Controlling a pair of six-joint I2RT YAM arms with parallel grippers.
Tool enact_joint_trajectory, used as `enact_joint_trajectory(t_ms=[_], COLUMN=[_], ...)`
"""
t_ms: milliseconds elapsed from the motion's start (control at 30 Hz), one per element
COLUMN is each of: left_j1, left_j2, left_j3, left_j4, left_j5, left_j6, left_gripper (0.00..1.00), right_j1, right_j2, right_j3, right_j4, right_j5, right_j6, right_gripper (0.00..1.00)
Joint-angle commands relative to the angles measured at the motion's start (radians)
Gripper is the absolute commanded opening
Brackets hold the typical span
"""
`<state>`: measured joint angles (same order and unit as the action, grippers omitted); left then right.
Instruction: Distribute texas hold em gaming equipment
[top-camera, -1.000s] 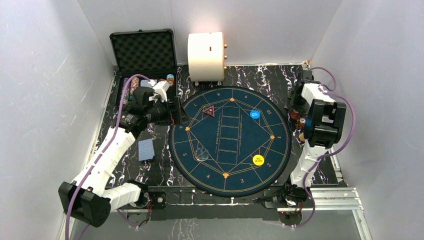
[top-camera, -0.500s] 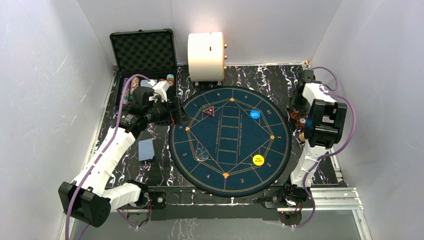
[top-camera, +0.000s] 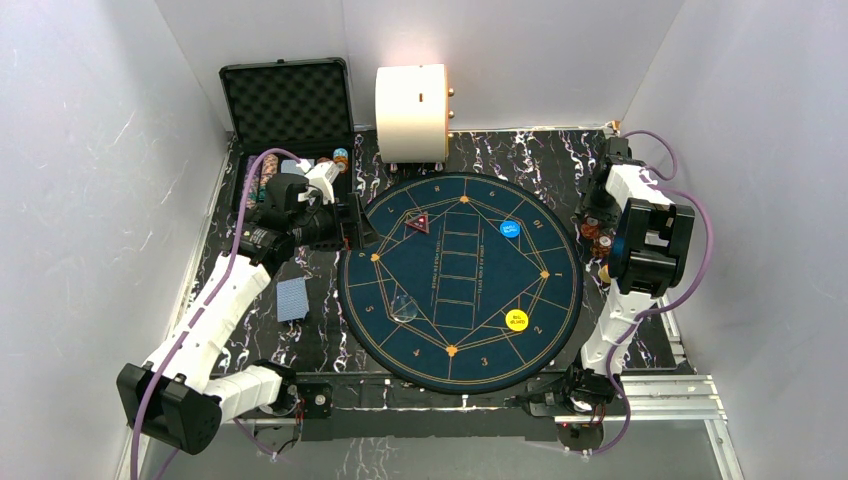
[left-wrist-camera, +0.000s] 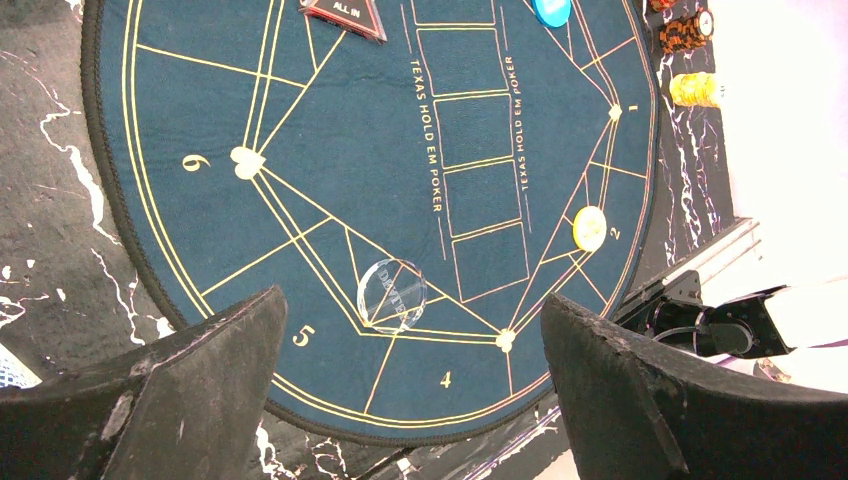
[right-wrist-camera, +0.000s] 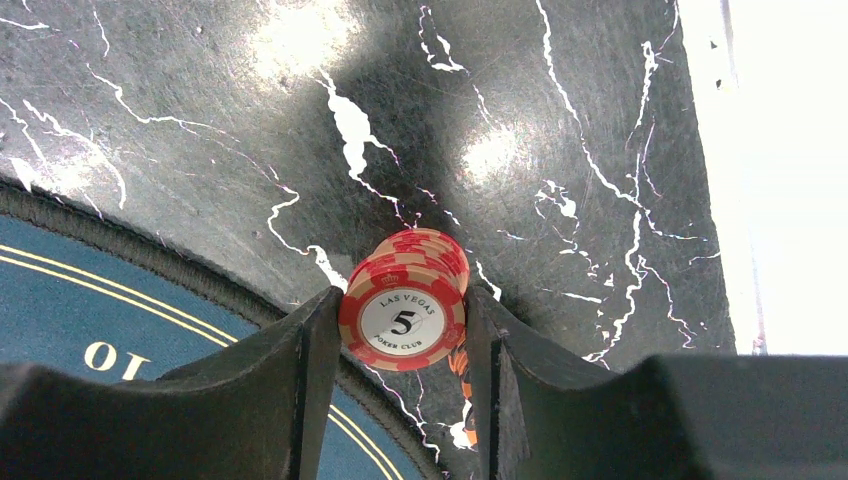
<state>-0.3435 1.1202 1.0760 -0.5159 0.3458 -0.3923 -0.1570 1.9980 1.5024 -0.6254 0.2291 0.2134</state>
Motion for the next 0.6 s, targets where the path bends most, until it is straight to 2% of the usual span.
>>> enact_joint_trajectory(t_ms=[0, 100, 400, 567], left_j1=[-0.003, -0.003, -0.004, -0.004], left_j2=[-0.016, -0.018, -0.02, -0.019], left_j3=[0.009, 0.009, 0.008, 0.007], left_j4=[0.002, 0.0, -0.001, 0.001], left_j5=[0.006, 0.006, 0.005, 0.01], left_j6=[0.012, 0.014, 0.012, 0.007], left_gripper=[0.98, 0.98, 0.98, 0.98], right_j1=[-0.011, -0.012, -0.013, -0.011], right_j2=[-0.008, -0.008, -0.04, -0.105], right_j3=[0.034, 0.035, 0.024, 0.016], right_j4=[0.015, 0.013, 0.003, 0.004], right_j5=[-0.001, -0.003, 0.01, 0.009], right_j6=[0.009, 0.01, 0.017, 0.025], right_gripper=[0.55, 0.54, 0.37, 0.35])
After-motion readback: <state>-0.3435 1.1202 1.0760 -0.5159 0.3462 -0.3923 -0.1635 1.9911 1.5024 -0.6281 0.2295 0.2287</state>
